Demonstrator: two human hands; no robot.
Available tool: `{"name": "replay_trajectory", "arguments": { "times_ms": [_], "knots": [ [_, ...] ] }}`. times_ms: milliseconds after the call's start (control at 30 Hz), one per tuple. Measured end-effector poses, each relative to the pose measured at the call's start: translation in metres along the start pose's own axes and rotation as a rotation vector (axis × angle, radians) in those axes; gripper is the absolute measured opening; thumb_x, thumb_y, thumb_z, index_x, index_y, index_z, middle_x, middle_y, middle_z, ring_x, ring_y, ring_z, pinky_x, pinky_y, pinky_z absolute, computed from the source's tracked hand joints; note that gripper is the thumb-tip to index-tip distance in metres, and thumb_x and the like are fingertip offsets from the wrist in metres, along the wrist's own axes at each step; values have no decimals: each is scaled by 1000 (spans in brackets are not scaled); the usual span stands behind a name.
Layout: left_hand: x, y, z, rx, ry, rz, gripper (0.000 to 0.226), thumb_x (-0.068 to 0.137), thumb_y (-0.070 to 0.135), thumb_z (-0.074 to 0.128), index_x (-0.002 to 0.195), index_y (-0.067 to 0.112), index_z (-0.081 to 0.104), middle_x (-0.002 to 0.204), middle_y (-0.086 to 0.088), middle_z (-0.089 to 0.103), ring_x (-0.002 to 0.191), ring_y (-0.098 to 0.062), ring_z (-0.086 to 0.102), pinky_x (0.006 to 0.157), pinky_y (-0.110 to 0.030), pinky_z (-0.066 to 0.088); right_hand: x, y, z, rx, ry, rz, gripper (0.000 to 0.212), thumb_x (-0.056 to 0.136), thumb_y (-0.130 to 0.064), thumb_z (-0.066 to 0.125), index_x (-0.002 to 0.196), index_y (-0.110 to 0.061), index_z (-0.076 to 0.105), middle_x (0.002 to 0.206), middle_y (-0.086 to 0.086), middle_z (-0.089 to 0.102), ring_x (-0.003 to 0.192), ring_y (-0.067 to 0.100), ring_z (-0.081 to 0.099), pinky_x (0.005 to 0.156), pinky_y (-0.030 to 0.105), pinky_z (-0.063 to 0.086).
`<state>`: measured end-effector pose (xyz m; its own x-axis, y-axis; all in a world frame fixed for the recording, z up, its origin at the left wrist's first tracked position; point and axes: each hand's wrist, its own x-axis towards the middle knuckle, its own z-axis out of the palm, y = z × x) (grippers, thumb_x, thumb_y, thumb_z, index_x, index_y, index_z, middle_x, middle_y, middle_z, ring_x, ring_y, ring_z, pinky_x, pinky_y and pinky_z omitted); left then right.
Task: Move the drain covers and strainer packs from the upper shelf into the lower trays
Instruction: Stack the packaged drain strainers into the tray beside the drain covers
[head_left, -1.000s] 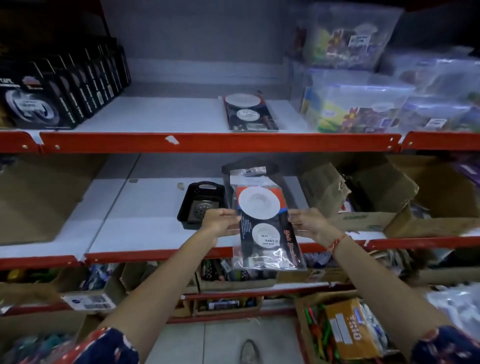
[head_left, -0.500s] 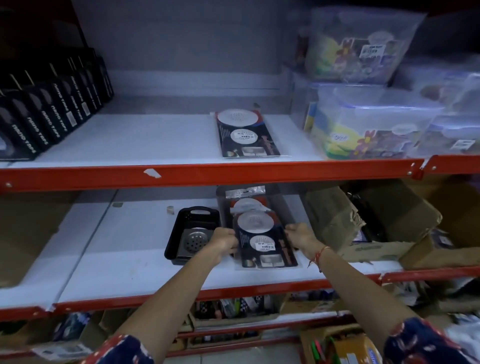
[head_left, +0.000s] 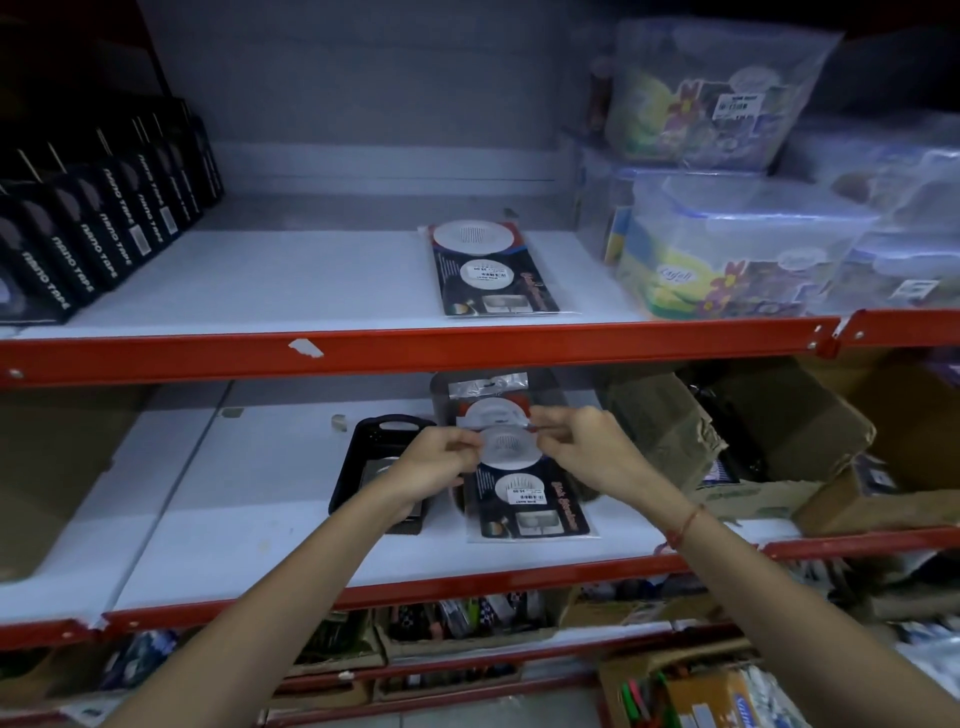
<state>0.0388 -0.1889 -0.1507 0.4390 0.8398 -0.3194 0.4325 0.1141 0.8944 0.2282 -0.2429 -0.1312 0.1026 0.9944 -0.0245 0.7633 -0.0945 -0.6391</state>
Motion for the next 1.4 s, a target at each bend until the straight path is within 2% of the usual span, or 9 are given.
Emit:
{"name": "replay_trajectory", "arguments": {
  "times_ms": [100, 333, 433, 700, 900, 1033, 1167, 1300, 1400],
  "knots": [
    [-24, 28, -10, -73, -62, 103, 27, 95, 12, 52, 120, 10, 61, 117, -5, 68, 104, -17, 67, 83, -22, 55, -16, -31, -26, 98, 134, -184, 34, 89, -16, 61, 124, -17, 63, 113, -7, 71, 98, 2, 68, 89, 16, 53],
    [-38, 94, -41, -213, 10, 319, 21, 94, 9, 52, 110, 5, 66, 100, -6, 74, 81, -13, 72, 75, -22, 60, 20, -60, -74, 344, 339, -243, 24, 87, -10, 63, 110, -12, 70, 93, 1, 76, 87, 13, 73, 87, 34, 58],
    [-17, 115, -61, -277, 155, 353, 22, 94, 3, 49, 108, 3, 65, 98, -8, 73, 83, -17, 71, 77, -23, 60, 51, -67, -86, 256, 409, -166, 24, 86, -15, 64, 110, -13, 71, 95, 1, 75, 84, 8, 69, 84, 12, 52],
    [67, 144, -96, -255, 504, 113, 13, 87, -4, 49, 91, 3, 59, 92, -13, 56, 85, -25, 52, 74, -31, 47, 161, -50, -96, 152, 490, 164, 23, 91, -6, 51, 104, -5, 70, 118, 13, 68, 114, 31, 61, 99, 33, 48],
    [90, 148, -95, -377, 487, 21, 23, 89, -15, 43, 75, 3, 39, 86, -21, 52, 83, -32, 58, 83, -41, 54, 186, -45, -94, -169, 318, 232, 33, 97, -9, 38, 118, -1, 61, 125, 16, 61, 117, 30, 58, 65, 24, 41],
    [93, 148, -90, -380, 459, 15, 20, 88, -14, 51, 72, -1, 48, 111, -28, 63, 106, -40, 63, 82, -41, 54, 196, -39, -96, 326, 285, 285, 35, 85, -5, 57, 119, 2, 61, 123, 21, 63, 114, 35, 61, 81, 35, 55],
    [85, 147, -93, -396, 468, 75, 23, 86, -12, 56, 68, 1, 50, 125, -33, 58, 87, -34, 62, 88, -43, 51, 169, -51, -105, 579, 267, 231, 37, 86, 7, 57, 123, 10, 56, 126, 27, 60, 101, 33, 66, 89, 39, 56],
    [66, 147, -98, -447, 423, 143, 13, 83, -13, 59, 87, 0, 57, 123, -29, 59, 94, -30, 60, 84, -36, 52, 140, -57, -108, 762, 291, 205, 37, 84, 19, 53, 120, 13, 54, 109, 27, 65, 65, 18, 60, 50, 20, 56],
    [48, 143, -95, -445, 378, 156, 38, 84, -11, 59, 121, -8, 52, 108, -21, 65, 88, -24, 62, 75, -31, 56, 120, -57, -112, 736, 284, 194, 36, 83, 18, 54, 118, 10, 57, 87, 15, 66, 67, 16, 63, 58, 22, 58]
  ]
}}
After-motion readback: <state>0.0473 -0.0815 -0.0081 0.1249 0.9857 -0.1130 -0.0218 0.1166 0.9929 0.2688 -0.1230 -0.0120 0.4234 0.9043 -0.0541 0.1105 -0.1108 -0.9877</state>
